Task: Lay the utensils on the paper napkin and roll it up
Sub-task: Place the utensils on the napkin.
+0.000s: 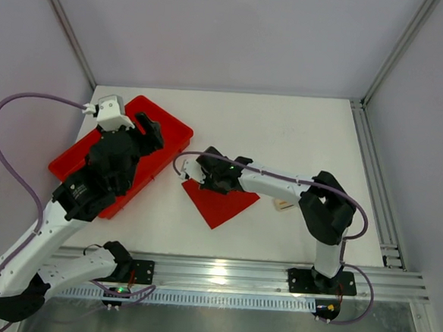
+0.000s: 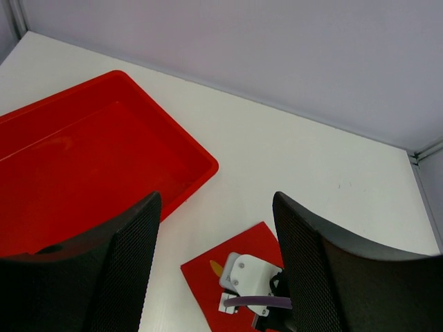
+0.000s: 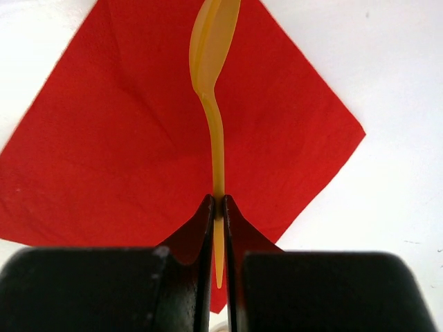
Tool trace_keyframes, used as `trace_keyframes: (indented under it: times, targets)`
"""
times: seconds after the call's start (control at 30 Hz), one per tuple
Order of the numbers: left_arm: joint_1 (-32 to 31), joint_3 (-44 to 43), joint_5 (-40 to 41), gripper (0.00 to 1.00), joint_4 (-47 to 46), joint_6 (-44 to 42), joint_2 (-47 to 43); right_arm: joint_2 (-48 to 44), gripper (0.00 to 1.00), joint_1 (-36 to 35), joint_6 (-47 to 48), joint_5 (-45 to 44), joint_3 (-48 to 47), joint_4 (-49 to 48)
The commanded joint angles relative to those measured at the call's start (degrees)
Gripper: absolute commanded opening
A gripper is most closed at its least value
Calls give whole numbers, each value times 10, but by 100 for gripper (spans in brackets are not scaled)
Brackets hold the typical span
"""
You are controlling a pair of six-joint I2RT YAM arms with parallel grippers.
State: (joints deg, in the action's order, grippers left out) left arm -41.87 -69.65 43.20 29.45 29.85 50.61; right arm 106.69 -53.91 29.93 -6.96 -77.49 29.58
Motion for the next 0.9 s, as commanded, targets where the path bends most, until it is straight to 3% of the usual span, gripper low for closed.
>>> trace_keyframes:
  times: [0.0, 0.87]
  targets:
    - [-1, 7, 5, 67, -25, -5, -16, 14, 4, 1, 44, -15, -22, 7]
    - [-1, 17, 9, 67, -40, -15, -36, 35, 4, -8, 77, -3, -22, -37]
